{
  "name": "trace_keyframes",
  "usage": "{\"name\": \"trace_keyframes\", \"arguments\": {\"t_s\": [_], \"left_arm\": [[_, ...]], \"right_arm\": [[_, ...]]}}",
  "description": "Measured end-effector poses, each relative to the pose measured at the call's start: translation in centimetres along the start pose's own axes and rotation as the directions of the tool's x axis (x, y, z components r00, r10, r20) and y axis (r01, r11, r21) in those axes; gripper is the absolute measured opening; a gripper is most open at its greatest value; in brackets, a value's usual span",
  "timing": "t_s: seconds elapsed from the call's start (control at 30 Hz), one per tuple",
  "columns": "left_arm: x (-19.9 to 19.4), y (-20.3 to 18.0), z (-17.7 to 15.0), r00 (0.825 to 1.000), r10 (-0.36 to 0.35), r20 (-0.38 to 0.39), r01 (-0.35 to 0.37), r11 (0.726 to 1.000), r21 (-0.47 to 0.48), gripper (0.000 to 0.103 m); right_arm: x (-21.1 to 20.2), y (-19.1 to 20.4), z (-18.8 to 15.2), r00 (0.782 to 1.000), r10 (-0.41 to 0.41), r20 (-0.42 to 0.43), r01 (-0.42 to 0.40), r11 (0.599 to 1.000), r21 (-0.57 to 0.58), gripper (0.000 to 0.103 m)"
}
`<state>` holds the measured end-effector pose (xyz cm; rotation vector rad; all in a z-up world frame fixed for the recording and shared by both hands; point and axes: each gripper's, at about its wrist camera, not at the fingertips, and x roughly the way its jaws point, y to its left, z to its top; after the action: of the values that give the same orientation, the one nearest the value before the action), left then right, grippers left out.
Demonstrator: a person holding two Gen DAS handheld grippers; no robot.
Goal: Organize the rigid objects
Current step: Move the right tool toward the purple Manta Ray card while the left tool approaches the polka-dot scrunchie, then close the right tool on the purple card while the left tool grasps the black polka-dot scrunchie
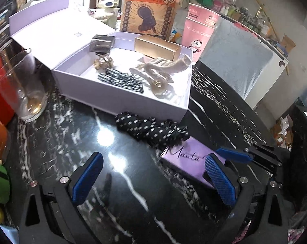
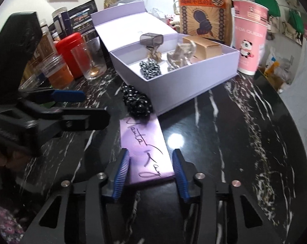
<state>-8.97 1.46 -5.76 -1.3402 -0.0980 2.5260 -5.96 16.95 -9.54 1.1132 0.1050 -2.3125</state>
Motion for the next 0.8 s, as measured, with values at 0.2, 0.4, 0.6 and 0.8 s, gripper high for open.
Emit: {"name": "trace_keyframes", "arguments": {"t_s": [0.2,0.4,0.6,0.8], "left_arm": [[1.8,-0.7,1.1,1.000,-0.008,-0.017,0.008,1.000,0.008,0.102],[3.8,-0.4,2.6,0.999,-0.001,-0.046,0.002,1.000,0.009,0.102],[5.5,0.4,3.0,0.997,0.005,-0.075,-0.006,1.000,-0.011,0.102],[5.4,1.7,2.4,0.996,0.016,-0.082,-0.019,0.999,-0.035,0.102]], "right_arm": [[-1.1,-1.6,-0.9,0.999,-0.032,-0.005,0.032,0.998,0.059,0.043],[-0.8,-2.1,-1.0,1.000,-0.008,-0.014,0.010,0.995,0.097,0.063],[-0.5,-1.6,-0.6,1.000,0.010,-0.013,-0.009,0.996,0.085,0.068],[0.0,-0.8,-0.3,1.000,0.004,-0.014,-0.003,0.998,0.059,0.074]]}}
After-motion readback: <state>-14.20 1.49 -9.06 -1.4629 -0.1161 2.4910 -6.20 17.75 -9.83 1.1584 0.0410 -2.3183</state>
